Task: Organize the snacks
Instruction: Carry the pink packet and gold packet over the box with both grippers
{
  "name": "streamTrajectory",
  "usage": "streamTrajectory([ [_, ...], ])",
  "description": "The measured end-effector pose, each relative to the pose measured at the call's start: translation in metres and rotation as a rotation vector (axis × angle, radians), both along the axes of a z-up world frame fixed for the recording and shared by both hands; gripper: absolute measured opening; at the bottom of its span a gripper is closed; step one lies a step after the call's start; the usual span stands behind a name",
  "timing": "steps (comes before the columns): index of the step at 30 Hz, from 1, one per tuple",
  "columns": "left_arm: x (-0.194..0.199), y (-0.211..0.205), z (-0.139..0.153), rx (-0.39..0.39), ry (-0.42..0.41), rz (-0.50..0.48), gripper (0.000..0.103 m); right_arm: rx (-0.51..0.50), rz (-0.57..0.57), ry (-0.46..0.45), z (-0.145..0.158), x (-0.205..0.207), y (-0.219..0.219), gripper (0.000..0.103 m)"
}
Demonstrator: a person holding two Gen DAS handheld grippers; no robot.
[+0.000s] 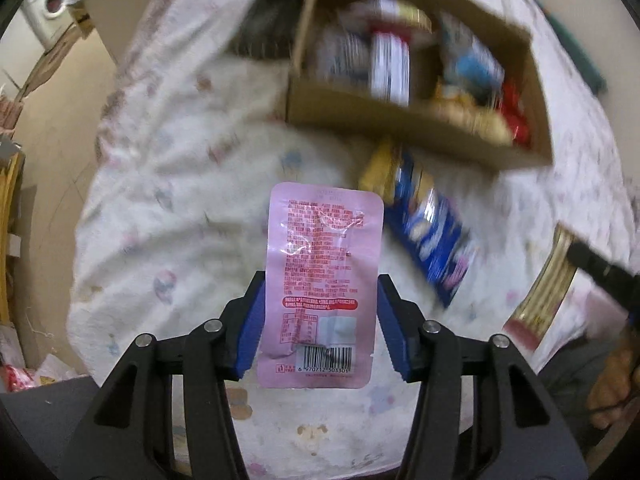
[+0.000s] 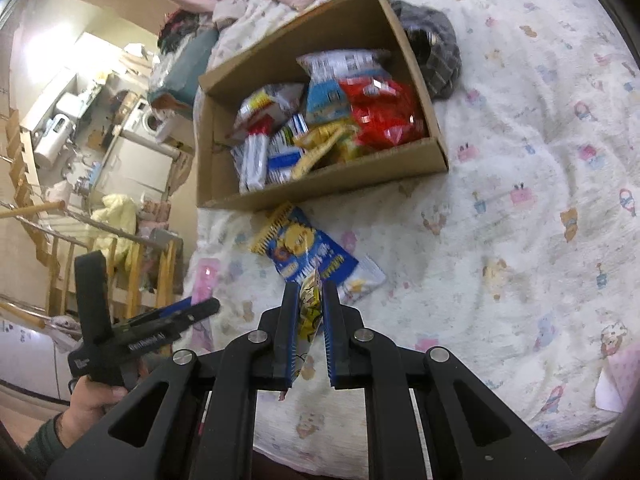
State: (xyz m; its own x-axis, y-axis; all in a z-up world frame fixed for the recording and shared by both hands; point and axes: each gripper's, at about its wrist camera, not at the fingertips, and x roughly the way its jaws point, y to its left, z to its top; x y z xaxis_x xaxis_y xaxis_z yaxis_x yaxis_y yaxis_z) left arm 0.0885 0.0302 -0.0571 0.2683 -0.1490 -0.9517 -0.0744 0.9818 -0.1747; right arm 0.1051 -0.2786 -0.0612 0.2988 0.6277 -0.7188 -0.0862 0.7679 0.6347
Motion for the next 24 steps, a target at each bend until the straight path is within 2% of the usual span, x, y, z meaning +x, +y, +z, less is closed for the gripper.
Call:
streamTrajectory([
  [4,0.020,-0.001,0.031,-0.029,-0.070,0.022,0.049,0.023,-0.022,-0.042,0.018,0.010,-0.004,0.012],
  [10,0.060,-0.006,0.066,-0.024,-0.141,0.020,0.049,0.021,-0.038,-0.087,0.045,0.037,-0.002,0.012],
  [18,0.108,-0.017,0.084,-0.024,-0.203,0.008,0.049,-0.025,-0.071,-0.168,0.077,0.091,0.004,0.012],
  [24,0.136,-0.028,0.081,0.005,-0.256,-0.012,0.049,-0.009,-0.088,-0.180,0.068,0.121,0.006,0.012],
])
